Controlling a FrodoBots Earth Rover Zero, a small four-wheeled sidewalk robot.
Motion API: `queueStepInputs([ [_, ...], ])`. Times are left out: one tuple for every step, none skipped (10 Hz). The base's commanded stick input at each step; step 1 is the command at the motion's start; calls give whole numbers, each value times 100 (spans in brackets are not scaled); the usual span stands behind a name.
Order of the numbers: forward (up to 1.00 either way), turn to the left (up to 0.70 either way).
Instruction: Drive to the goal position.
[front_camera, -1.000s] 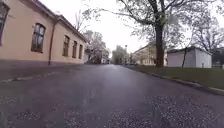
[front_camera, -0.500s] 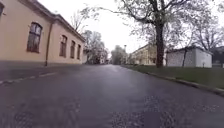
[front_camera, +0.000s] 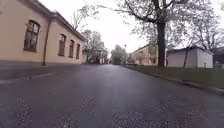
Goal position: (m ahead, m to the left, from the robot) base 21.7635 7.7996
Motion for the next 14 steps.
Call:
queueStepInputs([
  [85, 0],
  [85, 0],
  [85, 0],
  [85, 0],
  [85, 0],
  [85, 0],
  [85, 0],
  [85, 0],
  [85, 0],
  [85, 0],
  [85, 0],
  [85, 0],
  [85, 0],
  [85, 0],
])
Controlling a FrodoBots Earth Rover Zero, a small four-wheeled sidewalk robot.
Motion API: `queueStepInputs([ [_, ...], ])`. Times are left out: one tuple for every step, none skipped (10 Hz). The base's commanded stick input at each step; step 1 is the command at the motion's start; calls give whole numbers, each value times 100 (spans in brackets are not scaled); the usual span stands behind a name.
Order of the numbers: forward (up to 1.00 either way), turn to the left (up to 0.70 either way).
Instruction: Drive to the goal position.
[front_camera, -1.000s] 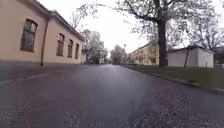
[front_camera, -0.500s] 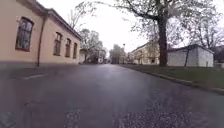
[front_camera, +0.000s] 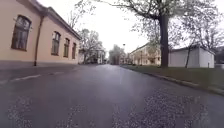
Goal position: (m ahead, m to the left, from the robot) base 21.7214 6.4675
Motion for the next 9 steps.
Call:
queueStepInputs([
  [85, 0],
  [85, 0],
  [85, 0],
  [85, 0],
  [85, 0],
  [85, 0],
  [85, 0],
  [85, 0],
  [85, 0],
])
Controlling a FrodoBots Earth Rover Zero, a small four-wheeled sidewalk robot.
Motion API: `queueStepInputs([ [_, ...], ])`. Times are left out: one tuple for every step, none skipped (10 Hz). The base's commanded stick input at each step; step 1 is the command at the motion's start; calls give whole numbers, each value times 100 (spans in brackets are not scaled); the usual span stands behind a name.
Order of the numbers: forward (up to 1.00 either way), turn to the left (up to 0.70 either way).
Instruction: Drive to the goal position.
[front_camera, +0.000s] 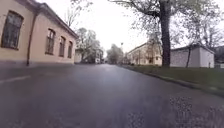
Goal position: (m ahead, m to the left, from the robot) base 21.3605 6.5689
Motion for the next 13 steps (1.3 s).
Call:
queueStepInputs([
  [85, 0],
  [85, 0],
  [85, 0],
  [85, 0],
  [85, 0],
  [85, 0],
  [85, 0],
  [85, 0],
  [85, 0],
  [85, 0],
  [85, 0],
  [85, 0],
  [85, 0],
])
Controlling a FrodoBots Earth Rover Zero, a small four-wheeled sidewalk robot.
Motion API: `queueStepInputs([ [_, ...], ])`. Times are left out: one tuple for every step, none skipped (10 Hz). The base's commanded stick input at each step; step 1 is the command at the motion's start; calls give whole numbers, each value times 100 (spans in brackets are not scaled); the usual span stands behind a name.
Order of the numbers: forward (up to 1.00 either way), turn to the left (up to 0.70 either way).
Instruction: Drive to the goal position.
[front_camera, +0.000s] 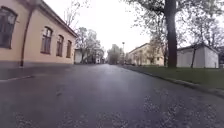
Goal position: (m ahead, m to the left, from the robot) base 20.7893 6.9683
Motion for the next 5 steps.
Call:
queueStepInputs([
  [85, 0],
  [85, 0],
  [85, 0],
  [85, 0],
  [85, 0],
])
